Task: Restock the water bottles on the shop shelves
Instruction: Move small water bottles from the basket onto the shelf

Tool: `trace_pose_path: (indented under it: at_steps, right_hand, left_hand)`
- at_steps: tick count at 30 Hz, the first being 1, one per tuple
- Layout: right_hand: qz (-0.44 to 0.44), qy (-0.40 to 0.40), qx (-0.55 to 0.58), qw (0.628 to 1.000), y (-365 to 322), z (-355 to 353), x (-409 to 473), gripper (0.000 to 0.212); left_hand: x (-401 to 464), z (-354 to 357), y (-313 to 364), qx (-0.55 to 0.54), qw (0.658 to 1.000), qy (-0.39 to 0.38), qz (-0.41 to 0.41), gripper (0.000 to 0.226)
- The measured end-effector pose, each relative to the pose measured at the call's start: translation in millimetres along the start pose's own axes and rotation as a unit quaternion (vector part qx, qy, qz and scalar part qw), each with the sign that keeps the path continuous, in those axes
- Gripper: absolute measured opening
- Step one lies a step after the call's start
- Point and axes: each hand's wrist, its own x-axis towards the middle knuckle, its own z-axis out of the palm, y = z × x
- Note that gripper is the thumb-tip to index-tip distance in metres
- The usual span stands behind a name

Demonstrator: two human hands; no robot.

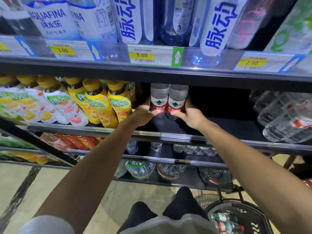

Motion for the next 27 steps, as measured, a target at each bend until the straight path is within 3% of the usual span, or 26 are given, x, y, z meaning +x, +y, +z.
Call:
trace_pose_path:
  at_steps: [4, 10, 13, 17, 19, 22, 27]
  right_hand:
    - [-0.003, 0.000, 0.001, 1.000, 2.6, 1.1, 3.9, 0.103]
    - [0.011, -0.020, -0.014, 1.000, -4.3, 0.2, 1.9, 0.087]
    - [0.031, -0.007, -0.003, 0.999, -13.8, 1.6, -11.3, 0.084]
    - [0.067, -0.021, -0.032, 0.997, -20.6, -8.0, -49.8, 0.101]
    - [0.075, -0.027, -0.057, 0.995, -22.4, -18.0, -77.8, 0.104]
    - [0.054, -0.021, -0.095, 0.994, -26.8, -31.0, -121.7, 0.094]
    - [0.037, -0.007, -0.158, 0.987, -20.7, -38.8, -192.2, 0.081]
  left_hand:
    - [3.5, 6.1, -1.4, 0.057, 0.998, 0.039, -0.002, 0.056]
    - [-7.2, 9.2, 7.3, 0.089, 0.996, 0.021, -0.023, 0.043]
    - [-20.7, 11.0, 12.4, 0.108, 0.993, 0.003, -0.049, 0.050]
    - [-51.7, 8.9, 15.2, 0.135, 0.988, -0.044, -0.051, 0.073]
    - [-73.4, 6.5, 15.6, 0.157, 0.986, -0.058, -0.022, 0.086]
    - [-102.9, 6.1, 19.1, 0.199, 0.975, -0.065, 0.076, 0.088]
    - [-130.5, 10.5, 32.1, 0.342, 0.919, -0.086, 0.178, 0.086]
